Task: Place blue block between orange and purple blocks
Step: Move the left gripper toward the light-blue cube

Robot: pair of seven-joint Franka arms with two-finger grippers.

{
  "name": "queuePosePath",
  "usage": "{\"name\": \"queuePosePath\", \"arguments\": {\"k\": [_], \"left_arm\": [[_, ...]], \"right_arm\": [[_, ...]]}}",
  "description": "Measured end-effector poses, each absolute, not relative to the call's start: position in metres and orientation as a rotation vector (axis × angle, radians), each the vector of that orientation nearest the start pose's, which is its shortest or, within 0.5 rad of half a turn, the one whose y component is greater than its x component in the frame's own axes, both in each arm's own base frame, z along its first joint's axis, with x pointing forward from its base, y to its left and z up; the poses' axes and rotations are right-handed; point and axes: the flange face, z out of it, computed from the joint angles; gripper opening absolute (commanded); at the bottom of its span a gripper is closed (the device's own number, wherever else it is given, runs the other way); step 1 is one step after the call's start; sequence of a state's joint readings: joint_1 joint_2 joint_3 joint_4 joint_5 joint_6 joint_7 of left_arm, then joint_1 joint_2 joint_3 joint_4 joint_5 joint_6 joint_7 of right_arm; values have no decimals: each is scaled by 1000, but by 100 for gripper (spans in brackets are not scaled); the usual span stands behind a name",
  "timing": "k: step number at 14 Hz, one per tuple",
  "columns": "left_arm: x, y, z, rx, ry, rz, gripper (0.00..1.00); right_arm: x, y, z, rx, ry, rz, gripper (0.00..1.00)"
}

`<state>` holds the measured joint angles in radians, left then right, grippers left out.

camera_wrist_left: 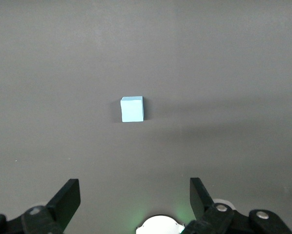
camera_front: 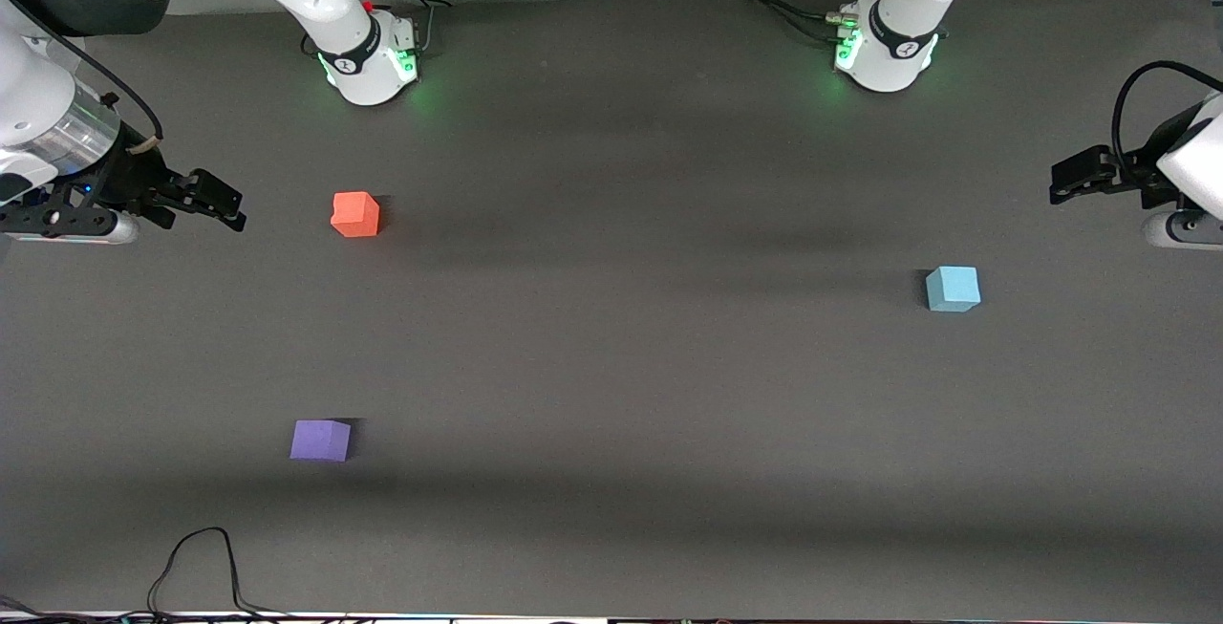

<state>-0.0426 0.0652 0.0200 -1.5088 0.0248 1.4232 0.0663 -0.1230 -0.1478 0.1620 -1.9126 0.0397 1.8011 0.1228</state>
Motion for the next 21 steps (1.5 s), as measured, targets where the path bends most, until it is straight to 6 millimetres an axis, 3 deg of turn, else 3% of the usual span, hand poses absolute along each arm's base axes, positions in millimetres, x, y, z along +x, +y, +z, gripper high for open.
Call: {"name": "queuePosePath", "arguments": {"k": [9, 11, 13, 15, 17, 19, 21], "left_arm": [[554, -3, 604, -3107, 114, 263, 100], [539, 6, 603, -3108, 93, 274, 100], [511, 17, 597, -3115, 65, 256, 100], [481, 25, 586, -3122, 46, 235, 100], [465, 27, 578, -3127, 40, 223, 100], [464, 27, 558, -3128, 42, 192, 100], [467, 26, 516, -3128, 48, 169, 100]], "right_arm": [[522, 30, 554, -3110, 145, -33, 100], [523, 30, 552, -3108, 146, -28, 100], [525, 30, 548, -3105, 145, -21, 100], [527, 31, 544, -3103, 144, -14, 100], [529, 32, 541, -3101, 144, -14, 100], [532, 33, 537, -3099, 141, -11, 100], [534, 34, 534, -3097, 140, -12, 100]]}}
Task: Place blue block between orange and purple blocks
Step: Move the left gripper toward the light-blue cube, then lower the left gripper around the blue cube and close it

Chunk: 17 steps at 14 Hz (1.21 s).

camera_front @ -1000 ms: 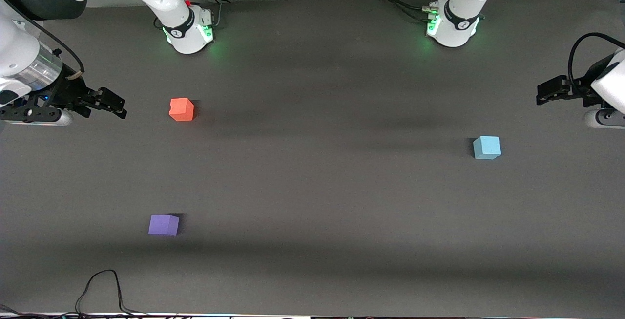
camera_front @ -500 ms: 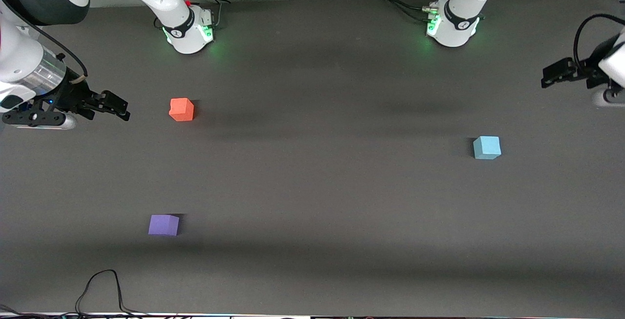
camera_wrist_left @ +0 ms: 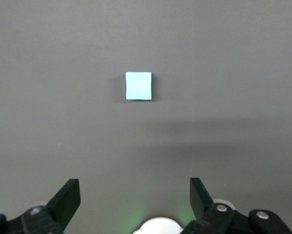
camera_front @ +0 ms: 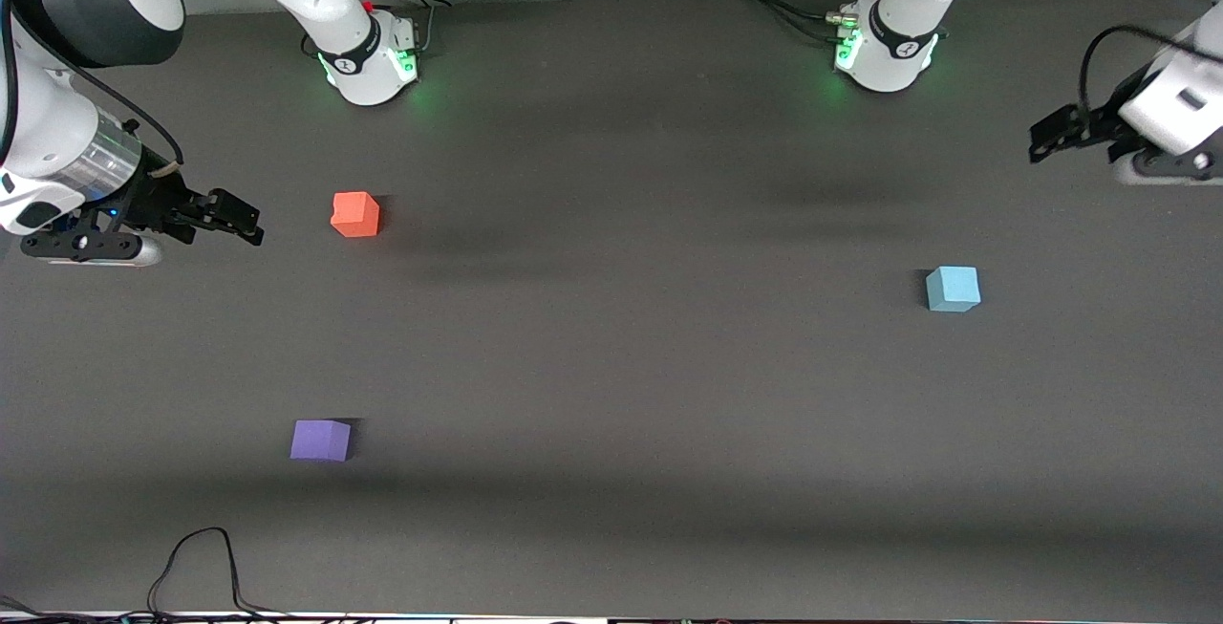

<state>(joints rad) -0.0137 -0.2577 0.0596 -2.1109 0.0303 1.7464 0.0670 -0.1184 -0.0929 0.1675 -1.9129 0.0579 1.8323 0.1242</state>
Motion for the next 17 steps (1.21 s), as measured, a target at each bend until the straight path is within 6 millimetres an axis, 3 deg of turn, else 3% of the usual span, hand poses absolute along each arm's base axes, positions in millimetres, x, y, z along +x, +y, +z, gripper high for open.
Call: {"name": "queuePosePath", "arguments": {"k": [5, 10, 13, 17], "left_arm": [[464, 24, 393, -3104, 87, 88, 100], [472, 26, 297, -3093, 137, 87, 100], [477, 34, 258, -3092, 179, 85, 100], [480, 38, 233, -3090, 208, 60, 100]], "right_arm": [[544, 39, 513, -3091, 126, 4, 100], [549, 42, 504, -3066, 142, 15, 100], [549, 42, 503, -3065, 145, 18, 100], [549, 42, 500, -3064, 146, 27, 100]]}}
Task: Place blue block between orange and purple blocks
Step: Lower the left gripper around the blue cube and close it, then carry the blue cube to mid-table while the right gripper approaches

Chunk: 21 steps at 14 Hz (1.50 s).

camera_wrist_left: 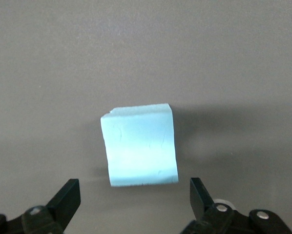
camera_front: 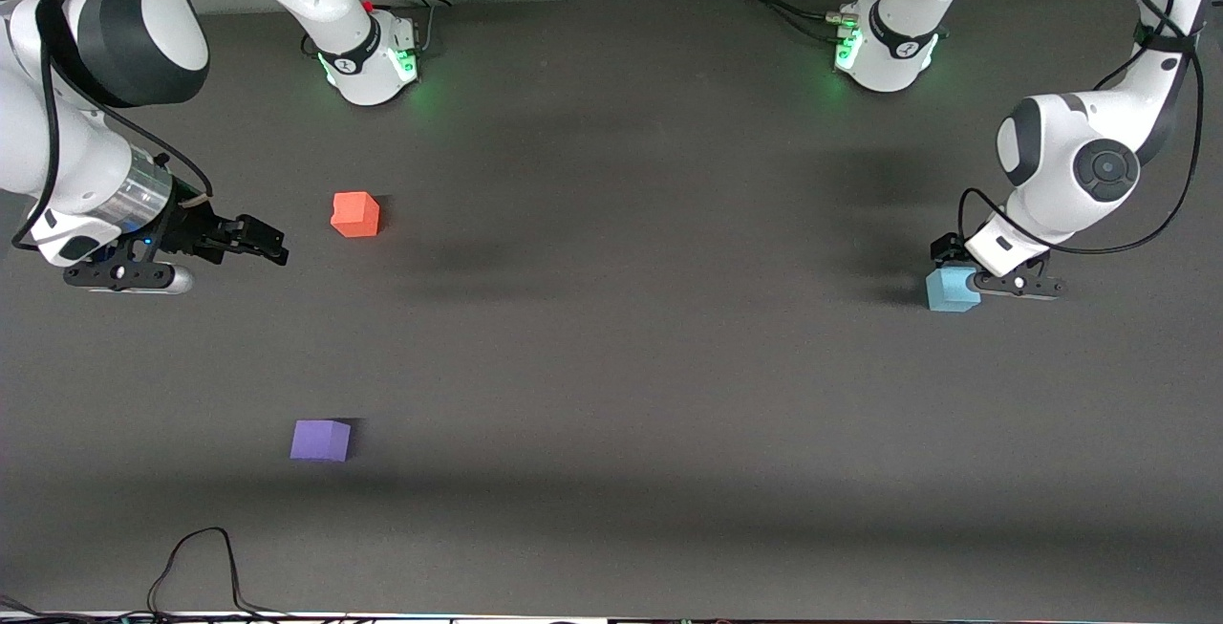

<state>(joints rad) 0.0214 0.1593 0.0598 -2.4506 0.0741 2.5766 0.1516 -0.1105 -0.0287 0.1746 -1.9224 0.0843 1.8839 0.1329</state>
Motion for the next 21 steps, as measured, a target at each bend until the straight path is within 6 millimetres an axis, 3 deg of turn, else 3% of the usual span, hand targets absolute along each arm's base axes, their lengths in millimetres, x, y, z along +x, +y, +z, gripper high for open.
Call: {"name": "queuePosePath", "arguments": {"k": [4, 5, 7, 10, 11, 16, 18, 21], "left_arm": [[482, 38, 214, -3089, 218, 64, 100], [485, 39, 211, -3089, 219, 65, 91], [492, 39, 210, -3087, 220, 57, 54], [501, 40, 214, -3085, 219, 35, 15], [503, 40, 215, -3085, 218, 29, 11], [511, 36, 221, -3089, 202, 78, 11], [529, 15, 245, -3086, 150, 203, 11], [554, -42, 297, -3074, 102, 263, 11]], "right_arm": [[551, 44, 495, -3063, 146, 40, 100], [552, 45, 492, -3062, 153, 42, 100], [556, 53, 486, -3059, 158, 38, 100], [559, 60, 478, -3056, 154, 39, 100], [560, 59, 477, -3056, 155, 40, 100], [564, 60, 469, -3054, 156, 41, 100], [565, 60, 467, -3053, 155, 45, 100], [565, 61, 467, -3054, 152, 46, 100]]}}
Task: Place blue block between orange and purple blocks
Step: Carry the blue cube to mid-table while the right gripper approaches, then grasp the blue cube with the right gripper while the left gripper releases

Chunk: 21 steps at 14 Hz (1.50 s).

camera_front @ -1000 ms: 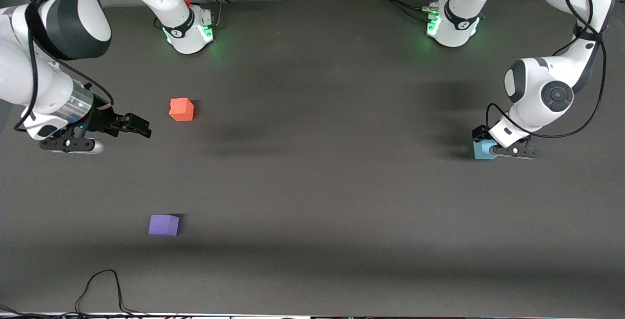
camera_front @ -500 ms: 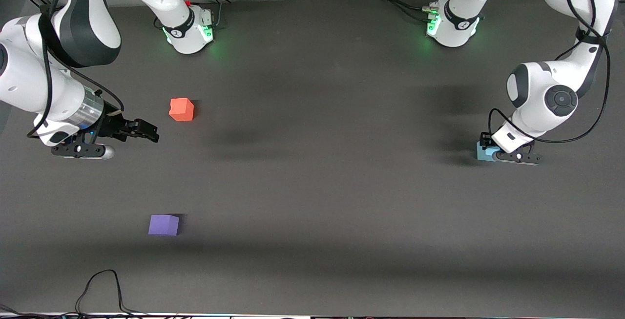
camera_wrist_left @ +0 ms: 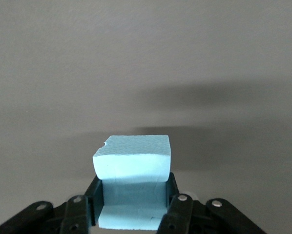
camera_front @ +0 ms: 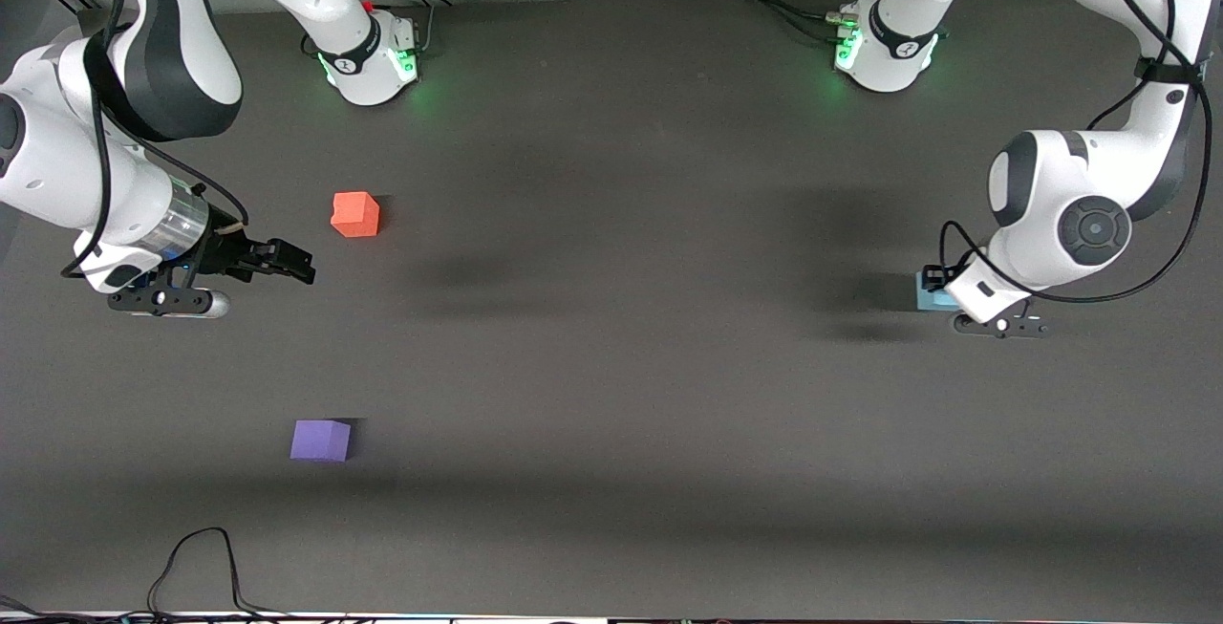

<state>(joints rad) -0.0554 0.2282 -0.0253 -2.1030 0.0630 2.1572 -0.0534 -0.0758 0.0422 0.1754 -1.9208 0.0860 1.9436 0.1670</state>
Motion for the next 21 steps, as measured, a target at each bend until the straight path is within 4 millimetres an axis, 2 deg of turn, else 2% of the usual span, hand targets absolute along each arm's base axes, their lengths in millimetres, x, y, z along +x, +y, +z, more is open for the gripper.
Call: {"name": "queuePosePath", "arguments": {"k": [2, 4, 8, 10, 12, 14, 16, 18, 19, 20, 21], "left_arm": [[556, -84, 322, -3093, 36, 264, 11], [552, -144, 338, -3116, -36, 235, 11], [528, -293, 372, -3175, -184, 152, 11], [516, -366, 374, -3182, -239, 117, 11], [507, -424, 353, -3156, -264, 81, 11], [499, -469, 307, -3122, -269, 72, 11], [496, -489, 260, -3131, -257, 73, 11], [496, -491, 227, -3127, -252, 105, 15], [496, -490, 219, -3123, -252, 113, 26], [497, -491, 221, -3125, -249, 109, 66], [497, -492, 221, -3125, -243, 103, 100]], "right_arm": [[565, 65, 465, -3054, 141, 50, 100], [565, 68, 462, -3054, 133, 56, 100], [572, 76, 454, -3049, 127, 61, 100], [578, 92, 451, -3042, 149, 40, 100], [583, 116, 442, -3032, 188, 11, 100], [585, 144, 427, -3023, 205, -2, 100], [589, 158, 410, -3017, 204, -7, 100], [593, 165, 396, -3011, 196, -17, 100], [595, 171, 391, -3007, 204, -24, 100], [595, 179, 385, -3002, 216, -30, 100], [594, 190, 380, -2998, 222, -34, 100]]}}
